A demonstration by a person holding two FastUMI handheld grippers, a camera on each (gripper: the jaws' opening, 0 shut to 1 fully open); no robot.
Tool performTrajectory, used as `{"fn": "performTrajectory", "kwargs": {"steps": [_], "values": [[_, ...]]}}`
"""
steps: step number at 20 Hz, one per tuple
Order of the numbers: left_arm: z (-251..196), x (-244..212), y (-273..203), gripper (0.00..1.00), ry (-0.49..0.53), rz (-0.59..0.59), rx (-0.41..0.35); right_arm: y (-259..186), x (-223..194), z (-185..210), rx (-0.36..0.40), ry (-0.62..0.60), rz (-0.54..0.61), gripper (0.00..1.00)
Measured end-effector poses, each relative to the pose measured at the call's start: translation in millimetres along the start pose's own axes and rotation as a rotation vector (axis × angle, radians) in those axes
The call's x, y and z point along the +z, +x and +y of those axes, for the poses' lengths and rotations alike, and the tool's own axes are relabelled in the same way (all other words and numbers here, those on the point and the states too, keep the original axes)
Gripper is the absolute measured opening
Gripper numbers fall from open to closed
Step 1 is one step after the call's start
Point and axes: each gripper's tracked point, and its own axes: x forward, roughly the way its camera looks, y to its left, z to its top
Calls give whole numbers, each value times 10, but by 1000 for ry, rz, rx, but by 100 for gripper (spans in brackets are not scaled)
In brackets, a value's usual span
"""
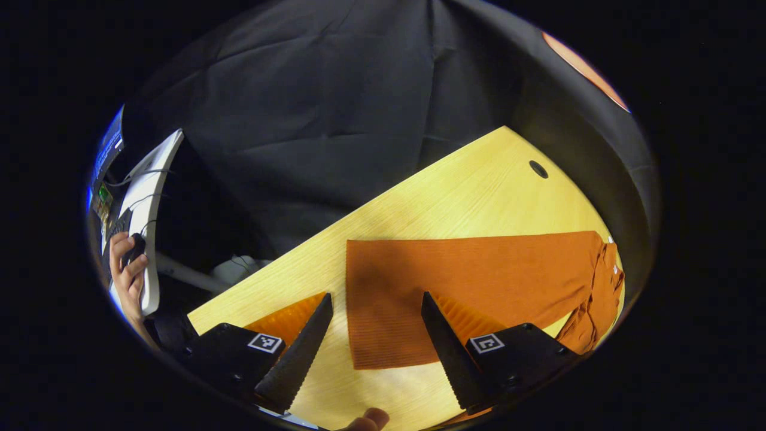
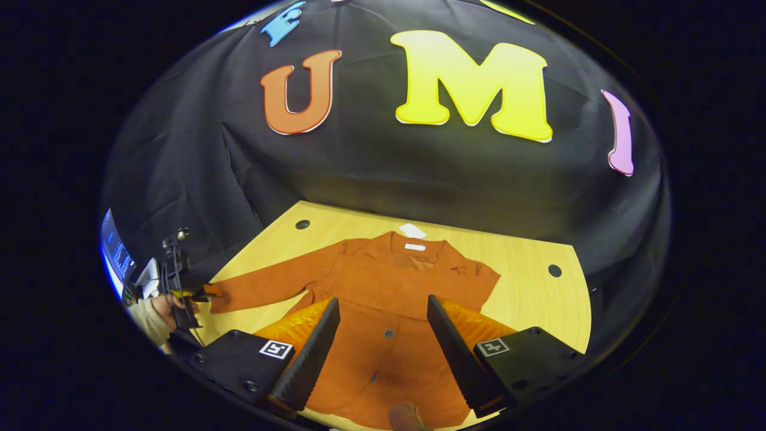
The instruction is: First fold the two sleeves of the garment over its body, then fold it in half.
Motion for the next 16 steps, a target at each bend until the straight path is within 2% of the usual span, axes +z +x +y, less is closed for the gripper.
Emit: {"fn": "performTrajectory", "kwargs": {"steps": [4,6,7,8,10,11,12,13,16], "values": [[-24,-21,39,96,56,159,48,-352,-239,67,45,-12,-10,95],[-56,-49,50,94,15,273,55,-483,-220,15,44,-18,-44,95],[-38,-64,45,100,-4,318,57,-527,-241,7,49,-7,-51,95],[-37,-70,51,86,-8,346,56,-572,-238,-22,54,4,-62,95],[-95,-52,58,80,11,384,42,-621,-263,-211,30,35,-69,95],[-131,-67,75,73,28,393,30,-637,-270,-285,24,67,-72,94],[-142,-54,69,59,49,390,17,-655,-285,-383,18,97,-70,95],[-135,-48,79,53,51,378,14,-682,-314,-514,-6,124,-71,95],[-328,-17,95,20,6,341,-42,-776,-318,-862,-38,192,-90,95]]}}
